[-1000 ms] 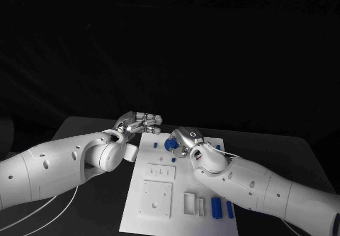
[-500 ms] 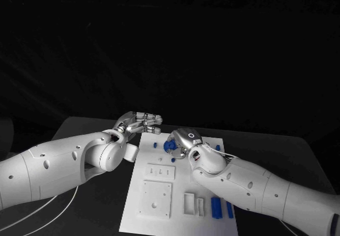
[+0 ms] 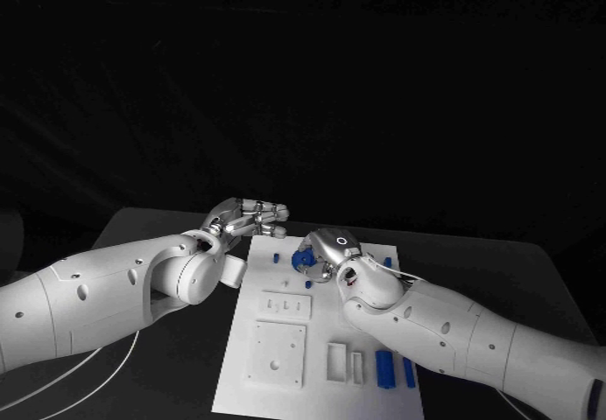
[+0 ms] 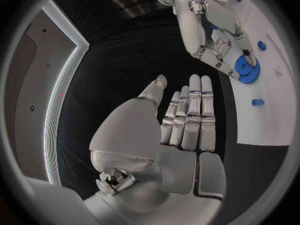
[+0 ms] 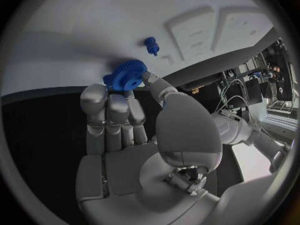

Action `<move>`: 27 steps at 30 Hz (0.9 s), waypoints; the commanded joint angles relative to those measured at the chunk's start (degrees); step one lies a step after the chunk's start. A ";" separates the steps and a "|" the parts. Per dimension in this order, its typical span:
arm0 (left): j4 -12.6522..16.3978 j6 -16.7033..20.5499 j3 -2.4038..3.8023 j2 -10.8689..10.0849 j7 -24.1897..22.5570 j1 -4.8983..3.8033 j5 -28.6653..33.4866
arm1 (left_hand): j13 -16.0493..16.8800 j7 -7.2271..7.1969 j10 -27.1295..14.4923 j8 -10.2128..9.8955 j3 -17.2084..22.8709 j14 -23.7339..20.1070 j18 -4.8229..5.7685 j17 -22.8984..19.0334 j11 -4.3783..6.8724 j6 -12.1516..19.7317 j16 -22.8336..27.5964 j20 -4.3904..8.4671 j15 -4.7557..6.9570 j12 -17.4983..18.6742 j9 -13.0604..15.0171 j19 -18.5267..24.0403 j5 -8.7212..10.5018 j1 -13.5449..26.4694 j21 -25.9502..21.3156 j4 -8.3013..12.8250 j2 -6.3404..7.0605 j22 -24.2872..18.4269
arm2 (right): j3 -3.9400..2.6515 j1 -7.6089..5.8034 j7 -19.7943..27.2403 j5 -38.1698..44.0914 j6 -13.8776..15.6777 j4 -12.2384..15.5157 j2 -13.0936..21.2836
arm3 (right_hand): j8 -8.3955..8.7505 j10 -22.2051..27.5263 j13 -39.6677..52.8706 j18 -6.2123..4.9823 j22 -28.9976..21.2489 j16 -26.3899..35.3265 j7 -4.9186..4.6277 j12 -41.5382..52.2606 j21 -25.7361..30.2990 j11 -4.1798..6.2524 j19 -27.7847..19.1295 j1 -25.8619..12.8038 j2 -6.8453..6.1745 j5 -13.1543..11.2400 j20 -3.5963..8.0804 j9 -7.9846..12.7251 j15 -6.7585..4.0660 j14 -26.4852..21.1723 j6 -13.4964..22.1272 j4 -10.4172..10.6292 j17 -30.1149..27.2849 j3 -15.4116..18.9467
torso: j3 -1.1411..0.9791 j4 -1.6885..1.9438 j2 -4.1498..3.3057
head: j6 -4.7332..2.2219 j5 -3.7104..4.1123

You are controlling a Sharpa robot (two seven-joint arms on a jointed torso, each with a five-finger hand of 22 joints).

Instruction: Assemble the parts on the task board

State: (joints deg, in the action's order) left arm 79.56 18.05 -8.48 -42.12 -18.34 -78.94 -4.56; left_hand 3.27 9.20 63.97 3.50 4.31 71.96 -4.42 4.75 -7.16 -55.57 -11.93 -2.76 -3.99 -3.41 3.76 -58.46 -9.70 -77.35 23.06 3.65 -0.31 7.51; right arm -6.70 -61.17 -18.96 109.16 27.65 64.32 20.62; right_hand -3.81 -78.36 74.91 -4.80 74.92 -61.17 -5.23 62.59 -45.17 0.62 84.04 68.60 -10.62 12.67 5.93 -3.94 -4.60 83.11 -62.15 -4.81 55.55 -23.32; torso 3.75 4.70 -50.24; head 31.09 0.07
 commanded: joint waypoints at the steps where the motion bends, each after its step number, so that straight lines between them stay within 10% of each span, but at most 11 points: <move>1: 0.06 -0.34 0.04 0.17 -0.41 -0.03 -0.22 | 0.09 -0.04 -0.33 0.09 -0.25 -0.14 0.27 -0.08 0.02 0.49 0.31 -0.38 -0.12 0.00 0.00 -0.09 0.33 -0.01 0.19 0.20 -0.44 -0.08 | 0.05 0.07 0.65 -1.35 -0.31 -0.19 -0.17 | 0.24 0.19 0.84 -0.11 0.26 0.33 -0.65 -0.33 0.36 -0.44 3.17 -1.45 -0.02 0.25 -0.18 0.19 0.15 -0.42 2.44 1.32 -0.18 0.37 | 0.01 0.01 -0.02 | -0.06 0.02; 8: -0.02 -0.26 0.04 0.22 -0.37 -0.03 -0.22 | 0.10 0.02 -0.46 0.07 -0.27 -0.13 0.27 -0.07 -0.03 0.70 0.29 -0.42 -0.14 -0.01 -0.02 -0.02 0.33 0.24 0.29 0.17 -0.51 -0.14 | 0.05 0.07 0.82 -2.69 -0.57 -0.38 -0.02 | 0.23 0.42 0.58 -0.42 0.19 0.34 -0.64 -0.22 0.09 -0.32 3.22 -6.13 -0.04 0.17 -0.27 0.17 0.14 -0.39 2.95 5.50 -0.04 -0.69 | 0.04 0.04 0.00 | -0.03 0.09; 27: -0.24 -0.16 0.04 0.21 -0.24 -0.03 -0.15 | 0.10 0.16 -0.67 0.04 -0.52 -0.13 0.25 -0.06 -0.10 1.61 0.26 -0.48 -0.20 -0.01 -0.04 -0.12 0.21 0.58 0.17 -0.24 -0.61 -0.28 | 0.05 0.35 1.17 -4.67 -2.15 -0.25 1.10 | 0.22 -0.04 1.11 -0.16 0.51 -0.26 -0.08 0.81 -1.11 -0.02 3.24 -8.60 0.78 2.95 -0.03 0.12 -0.08 -0.33 0.98 5.76 0.53 -3.11 | 0.01 -0.08 0.02 | -0.10 0.43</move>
State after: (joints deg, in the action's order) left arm 79.24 18.07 -8.50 -42.00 -18.25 -78.95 -4.57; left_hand 3.32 9.33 63.75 3.49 4.15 71.96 -4.42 4.75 -7.37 -54.22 -11.93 -2.98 -3.99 -3.41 3.76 -58.68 -9.70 -77.04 23.06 3.50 -0.61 7.30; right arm -6.69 -60.95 -18.34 104.99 26.71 63.98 21.63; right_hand -3.77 -78.02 74.91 -4.81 74.91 -61.12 -5.36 63.19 -45.92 0.41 84.03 60.47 -9.95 15.53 5.93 -3.73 -4.41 82.92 -60.76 0.87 56.01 -26.12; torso 3.76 4.67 -50.24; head 31.06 0.49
